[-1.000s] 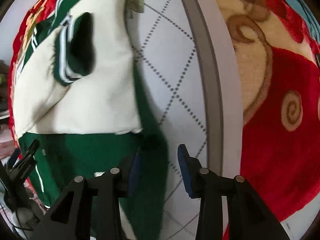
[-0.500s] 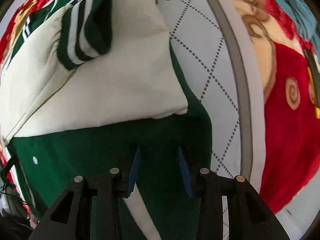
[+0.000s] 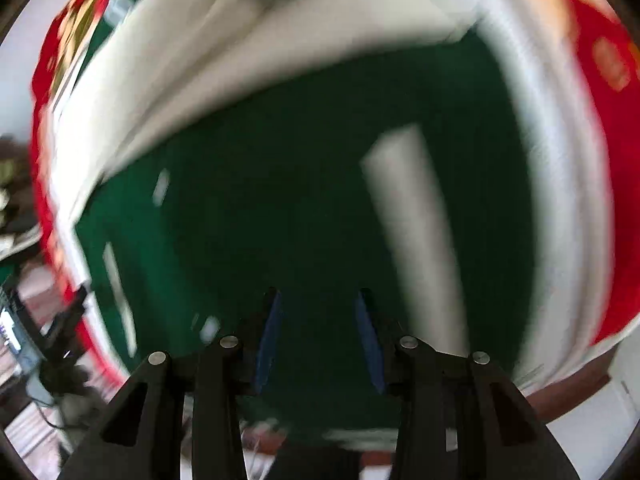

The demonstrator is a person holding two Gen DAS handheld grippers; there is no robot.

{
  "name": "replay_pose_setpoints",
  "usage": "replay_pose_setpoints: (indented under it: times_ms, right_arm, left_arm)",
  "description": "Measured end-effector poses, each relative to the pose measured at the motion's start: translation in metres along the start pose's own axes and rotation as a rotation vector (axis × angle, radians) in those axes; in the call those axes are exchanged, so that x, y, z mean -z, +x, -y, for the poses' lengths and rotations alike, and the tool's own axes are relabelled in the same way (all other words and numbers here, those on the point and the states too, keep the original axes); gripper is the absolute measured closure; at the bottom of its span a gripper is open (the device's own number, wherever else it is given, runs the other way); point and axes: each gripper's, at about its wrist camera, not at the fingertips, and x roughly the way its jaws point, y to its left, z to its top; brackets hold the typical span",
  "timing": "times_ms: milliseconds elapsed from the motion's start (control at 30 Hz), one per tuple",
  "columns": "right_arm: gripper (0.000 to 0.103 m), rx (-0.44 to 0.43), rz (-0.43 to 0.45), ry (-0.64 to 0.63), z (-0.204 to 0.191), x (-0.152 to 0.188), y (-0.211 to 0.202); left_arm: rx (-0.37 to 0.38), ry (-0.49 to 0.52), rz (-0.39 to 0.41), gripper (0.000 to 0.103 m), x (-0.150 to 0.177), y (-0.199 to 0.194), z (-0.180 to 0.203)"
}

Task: Fold large clothes

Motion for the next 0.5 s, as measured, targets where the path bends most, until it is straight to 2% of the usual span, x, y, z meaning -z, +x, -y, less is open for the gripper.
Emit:
replay_pose_setpoints:
  times_ms: [33,67,100,133,200,267,333,433,467,500]
  right_arm:
    - [0.063,-0.003,-0.036,-0.013,-0.005,0.013,0.017]
    - [0.064,-0.003,-0.056,-0.016,-0.013,0.011,0.031]
    - [0.071,-0.001,-0.080,-0.006,-0.014,0.018,0.046]
    - [0.073,-0.010,-0.096,0.029,-0.013,0.027,0.060]
    - [0.073,-0.001,-0.089,0.039,-0.014,0.034,0.066]
    - [0.074,0.005,-0.093,0.039,-0.015,0.027,0.062]
    - [0.074,-0.048,-0.117,0.051,0.004,0.026,0.057]
    - [0.072,-0.058,-0.074,0.033,0.028,0.021,0.021]
    - [0.070,-0.045,-0.054,0.024,0.031,0.011,0.012]
    - [0.059,-0.024,-0.019,0.014,0.040,0.008,-0.007]
  left_arm:
    - [0.011,0.020,-0.024,0.000,0.008,0.007,0.005]
    - [0.020,0.039,-0.050,0.000,0.019,0.012,0.013]
    - [0.029,0.062,-0.072,0.000,0.033,0.020,0.022]
    - [0.036,0.076,-0.088,0.000,0.037,0.026,0.027]
    - [0.051,0.067,-0.099,0.000,0.044,0.032,0.028]
    - [0.061,0.050,-0.101,0.000,0.041,0.032,0.025]
    - [0.057,0.039,-0.088,0.000,0.036,0.026,0.019]
    - [0.024,0.043,-0.010,0.000,0.027,0.000,0.019]
    - [0.011,0.047,0.011,0.000,0.026,-0.007,0.022]
    - [-0.011,0.052,0.039,0.000,0.023,-0.017,0.026]
